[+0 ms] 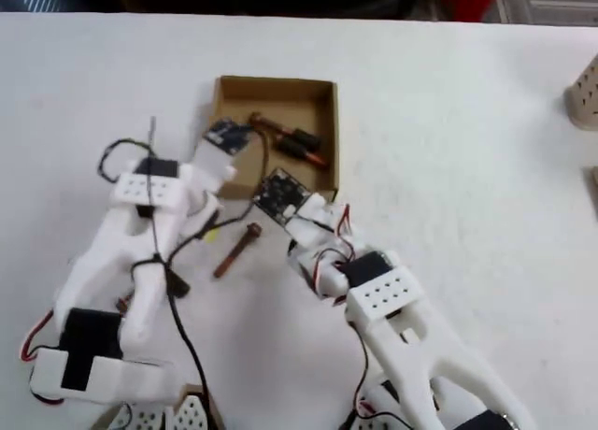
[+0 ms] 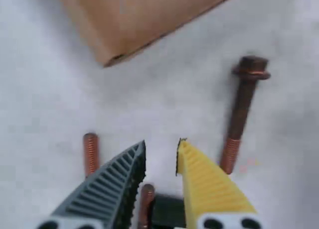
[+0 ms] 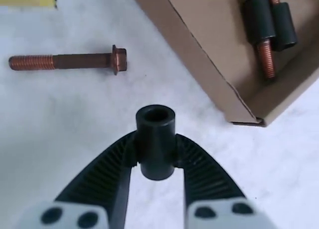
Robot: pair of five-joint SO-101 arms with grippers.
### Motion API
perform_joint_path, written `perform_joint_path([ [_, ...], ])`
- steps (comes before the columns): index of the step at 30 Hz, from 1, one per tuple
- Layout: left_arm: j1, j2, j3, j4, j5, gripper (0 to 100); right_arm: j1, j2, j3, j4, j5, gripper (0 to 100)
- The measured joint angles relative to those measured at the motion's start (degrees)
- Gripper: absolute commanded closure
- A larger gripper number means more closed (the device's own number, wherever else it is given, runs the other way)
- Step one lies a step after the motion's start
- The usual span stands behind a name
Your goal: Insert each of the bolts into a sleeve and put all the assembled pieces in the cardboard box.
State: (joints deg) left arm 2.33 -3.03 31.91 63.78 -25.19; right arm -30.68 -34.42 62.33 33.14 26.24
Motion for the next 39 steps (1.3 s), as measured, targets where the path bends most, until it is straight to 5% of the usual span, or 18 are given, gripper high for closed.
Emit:
perform_joint_path([
  [7,8.18,0.0,0.0,-1.93,5.54,87,3.87,-8.79,2.29,6.51,0.0,97.9],
  [20,10.64,0.0,6.59,-11.69,7.65,87,16.09,-15.74,8.0,7.03,0.0,97.9],
  [34,11.43,12.22,-2.11,-6.95,7.91,87,17.49,-16.09,10.29,7.3,0.97,97.9],
  [39,11.25,13.01,-3.16,-6.68,9.32,95,17.49,-16.26,11.69,7.3,0.97,97.9],
])
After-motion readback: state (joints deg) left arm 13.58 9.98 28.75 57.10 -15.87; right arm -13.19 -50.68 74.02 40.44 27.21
